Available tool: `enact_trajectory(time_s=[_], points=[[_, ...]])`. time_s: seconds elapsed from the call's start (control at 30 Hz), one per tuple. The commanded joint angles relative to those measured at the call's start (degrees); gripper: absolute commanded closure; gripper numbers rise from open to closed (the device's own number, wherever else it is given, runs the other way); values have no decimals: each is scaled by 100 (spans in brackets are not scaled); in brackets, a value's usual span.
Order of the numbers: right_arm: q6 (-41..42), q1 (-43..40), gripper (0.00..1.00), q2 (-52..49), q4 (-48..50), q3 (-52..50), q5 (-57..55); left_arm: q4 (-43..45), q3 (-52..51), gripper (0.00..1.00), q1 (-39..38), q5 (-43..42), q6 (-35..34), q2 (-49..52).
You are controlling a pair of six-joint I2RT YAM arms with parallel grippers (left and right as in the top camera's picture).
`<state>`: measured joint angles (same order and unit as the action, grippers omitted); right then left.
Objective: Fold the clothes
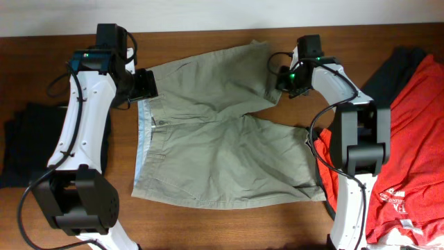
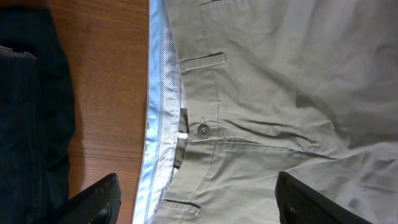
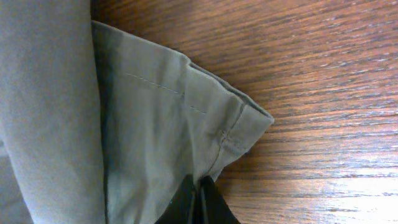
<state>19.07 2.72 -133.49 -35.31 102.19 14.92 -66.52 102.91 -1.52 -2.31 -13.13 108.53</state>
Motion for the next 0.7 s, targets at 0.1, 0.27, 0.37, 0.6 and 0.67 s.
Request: enact_trajectory(time_s=[0.1,0.27,0.37,0.6,0.67], points=[[133,-1246,62,678,-789,1075,-57,269,26,21,4,20,-52,-55],[-83,-1537,38,855,-2811,1078,-809,177,20,15,9,22,-50,-52],[-476,-1550,35,1502,-3633,1078,-763,398,-260,15,9,-28,470,57],[-815,-1080,25,1871,-5018,1010,-750,1097,-656,22,-79,-2754,2697,1958],[-815,-977,25,1871,-4992,1010,-758,1080,-656,38,-177,-2994,2699,2225]])
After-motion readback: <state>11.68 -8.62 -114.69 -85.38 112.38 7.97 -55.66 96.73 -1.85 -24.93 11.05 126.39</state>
